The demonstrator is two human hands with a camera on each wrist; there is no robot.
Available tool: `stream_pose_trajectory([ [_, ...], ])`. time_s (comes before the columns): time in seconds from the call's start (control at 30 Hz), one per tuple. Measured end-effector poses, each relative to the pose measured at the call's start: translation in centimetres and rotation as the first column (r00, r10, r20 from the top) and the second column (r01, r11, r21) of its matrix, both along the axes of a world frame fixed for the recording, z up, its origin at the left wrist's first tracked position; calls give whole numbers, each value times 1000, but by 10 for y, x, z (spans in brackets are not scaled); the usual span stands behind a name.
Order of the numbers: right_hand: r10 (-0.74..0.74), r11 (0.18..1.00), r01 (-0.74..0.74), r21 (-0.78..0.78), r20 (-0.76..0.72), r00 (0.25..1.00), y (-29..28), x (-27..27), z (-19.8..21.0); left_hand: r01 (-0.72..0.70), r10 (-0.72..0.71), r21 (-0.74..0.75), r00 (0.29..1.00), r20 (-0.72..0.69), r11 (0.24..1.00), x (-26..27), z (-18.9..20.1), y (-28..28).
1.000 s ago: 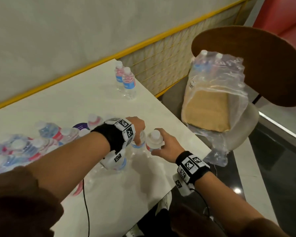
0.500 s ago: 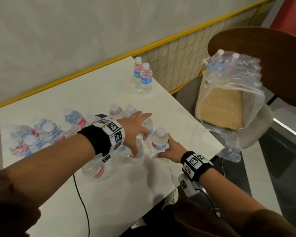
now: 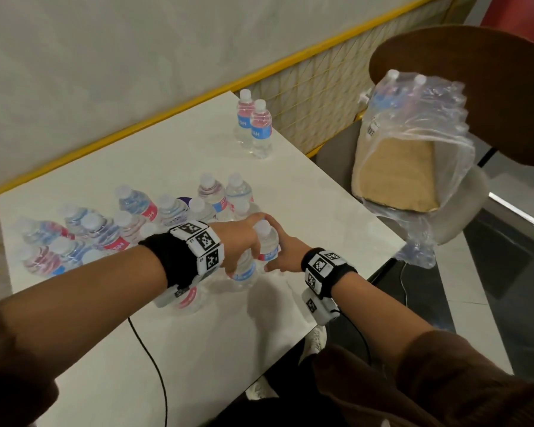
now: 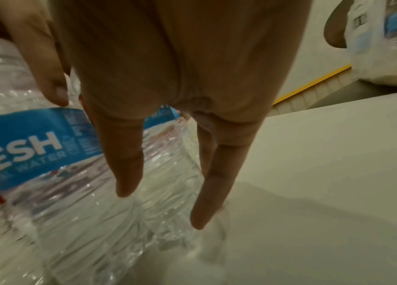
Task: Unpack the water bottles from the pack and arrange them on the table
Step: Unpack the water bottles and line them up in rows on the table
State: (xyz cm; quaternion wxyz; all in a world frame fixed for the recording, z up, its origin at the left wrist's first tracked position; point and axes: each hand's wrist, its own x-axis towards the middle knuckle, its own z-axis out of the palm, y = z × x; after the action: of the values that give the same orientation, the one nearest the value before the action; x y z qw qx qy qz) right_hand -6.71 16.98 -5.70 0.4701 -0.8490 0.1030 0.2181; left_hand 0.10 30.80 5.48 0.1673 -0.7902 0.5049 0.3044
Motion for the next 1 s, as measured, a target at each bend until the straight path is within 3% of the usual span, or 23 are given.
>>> stream_pose_trajectory([
  [0.27, -4, 1000, 4, -3, 70, 998, 17, 5, -15, -121, 122, 10, 991, -47, 993, -3, 7, 19],
  [0.43, -15, 999, 16, -49, 15, 1000, 4, 4, -21, -138, 139, -76, 990, 7, 987, 0, 39, -5],
  [0.57, -44, 993, 35, -115, -76, 996, -25, 0, -21, -149, 152, -239, 988, -9, 959, 4, 50, -54],
  [0.7, -112, 982, 90, -167, -132, 985, -73, -11, -15, -196, 178, -262, 980, -91, 945, 8, 19, -128],
  [0.9, -312, 938, 295, -183, -71, 947, -160, -33, -7, -334, 292, -377, 942, -165, 864, 22, -24, -236],
  [1.0, -418, 903, 408, -135, -57, 907, -201, -36, -2, -297, 267, -433, 955, -132, 851, 33, -30, -277],
])
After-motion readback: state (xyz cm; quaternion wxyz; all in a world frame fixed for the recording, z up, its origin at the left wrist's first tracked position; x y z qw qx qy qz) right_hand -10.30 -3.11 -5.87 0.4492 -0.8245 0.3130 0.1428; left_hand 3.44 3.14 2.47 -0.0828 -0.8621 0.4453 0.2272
